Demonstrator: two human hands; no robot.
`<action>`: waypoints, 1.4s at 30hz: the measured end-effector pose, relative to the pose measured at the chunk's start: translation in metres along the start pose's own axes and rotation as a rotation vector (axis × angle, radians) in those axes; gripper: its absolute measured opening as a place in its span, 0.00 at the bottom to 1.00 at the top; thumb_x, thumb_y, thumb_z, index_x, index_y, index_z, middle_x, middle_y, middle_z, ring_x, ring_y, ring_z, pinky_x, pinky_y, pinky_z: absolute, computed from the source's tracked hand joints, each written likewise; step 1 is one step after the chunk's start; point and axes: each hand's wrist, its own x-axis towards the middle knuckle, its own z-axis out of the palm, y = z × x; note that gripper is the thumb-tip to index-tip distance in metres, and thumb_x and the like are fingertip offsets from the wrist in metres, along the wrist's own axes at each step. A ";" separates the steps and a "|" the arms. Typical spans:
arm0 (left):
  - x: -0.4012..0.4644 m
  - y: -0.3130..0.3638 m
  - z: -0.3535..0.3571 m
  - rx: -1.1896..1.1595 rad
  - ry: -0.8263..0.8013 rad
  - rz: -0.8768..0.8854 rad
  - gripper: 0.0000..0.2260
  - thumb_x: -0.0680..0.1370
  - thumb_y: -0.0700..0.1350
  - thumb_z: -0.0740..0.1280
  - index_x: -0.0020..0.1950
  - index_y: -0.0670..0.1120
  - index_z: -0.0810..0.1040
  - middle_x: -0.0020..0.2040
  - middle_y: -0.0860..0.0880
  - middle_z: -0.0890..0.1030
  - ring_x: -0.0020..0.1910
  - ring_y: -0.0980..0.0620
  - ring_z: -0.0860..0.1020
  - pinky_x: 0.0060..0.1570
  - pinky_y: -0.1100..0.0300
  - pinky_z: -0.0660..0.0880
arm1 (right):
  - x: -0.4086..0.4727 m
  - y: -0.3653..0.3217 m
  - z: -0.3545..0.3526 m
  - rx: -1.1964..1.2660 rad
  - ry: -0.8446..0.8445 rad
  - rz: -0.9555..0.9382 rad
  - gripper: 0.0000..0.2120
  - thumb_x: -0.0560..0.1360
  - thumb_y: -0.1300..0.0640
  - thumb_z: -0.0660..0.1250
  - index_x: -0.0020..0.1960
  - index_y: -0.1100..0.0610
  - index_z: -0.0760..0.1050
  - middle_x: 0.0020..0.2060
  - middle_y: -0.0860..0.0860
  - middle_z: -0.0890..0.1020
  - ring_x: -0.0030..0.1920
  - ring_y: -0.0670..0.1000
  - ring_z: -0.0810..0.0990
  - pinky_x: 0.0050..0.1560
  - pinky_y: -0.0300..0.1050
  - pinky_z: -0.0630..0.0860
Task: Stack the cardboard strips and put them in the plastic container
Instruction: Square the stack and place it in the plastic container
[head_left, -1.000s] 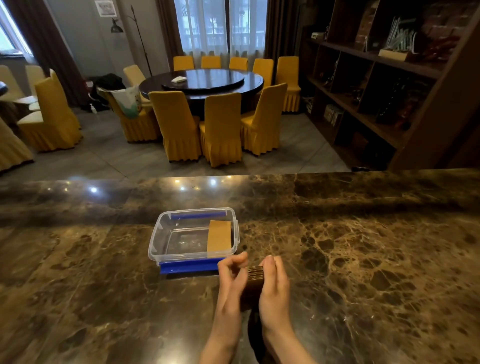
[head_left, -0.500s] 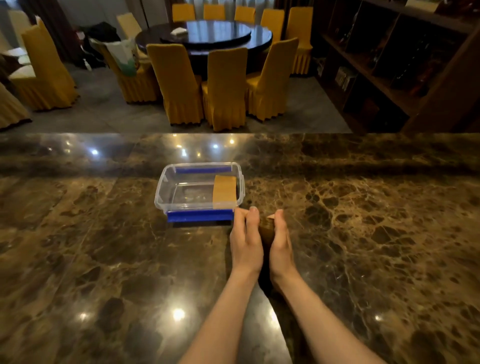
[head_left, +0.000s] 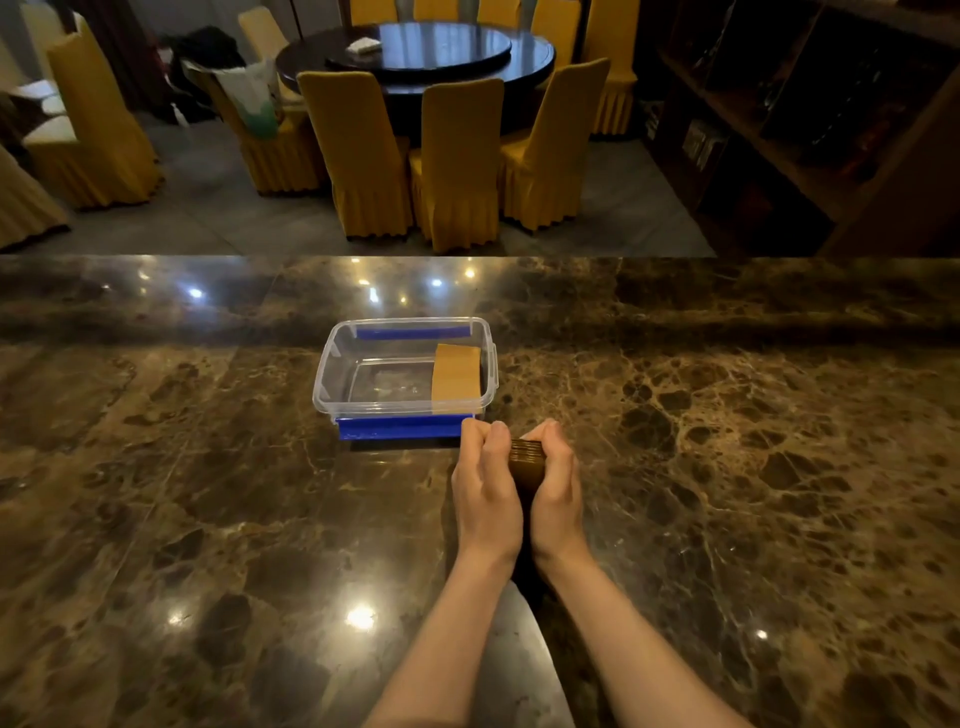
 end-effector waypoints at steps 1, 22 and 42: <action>0.001 -0.001 -0.001 -0.014 -0.004 -0.004 0.15 0.76 0.60 0.56 0.40 0.49 0.68 0.32 0.61 0.74 0.32 0.64 0.72 0.36 0.71 0.70 | 0.000 0.001 0.001 -0.008 -0.003 -0.006 0.28 0.76 0.41 0.53 0.43 0.67 0.70 0.40 0.66 0.76 0.43 0.64 0.76 0.47 0.55 0.75; 0.001 -0.001 -0.005 -0.004 -0.027 -0.154 0.32 0.76 0.74 0.48 0.59 0.56 0.83 0.58 0.57 0.86 0.60 0.57 0.82 0.69 0.46 0.75 | 0.004 0.010 0.003 -0.018 0.004 0.059 0.22 0.76 0.36 0.54 0.44 0.54 0.76 0.47 0.63 0.81 0.54 0.67 0.80 0.63 0.71 0.74; 0.003 0.002 0.000 0.038 0.082 -0.229 0.40 0.74 0.70 0.50 0.62 0.37 0.77 0.58 0.37 0.82 0.62 0.40 0.79 0.68 0.41 0.73 | 0.009 0.012 0.007 -0.046 0.023 0.028 0.28 0.75 0.38 0.52 0.42 0.63 0.73 0.40 0.64 0.78 0.43 0.62 0.79 0.50 0.63 0.78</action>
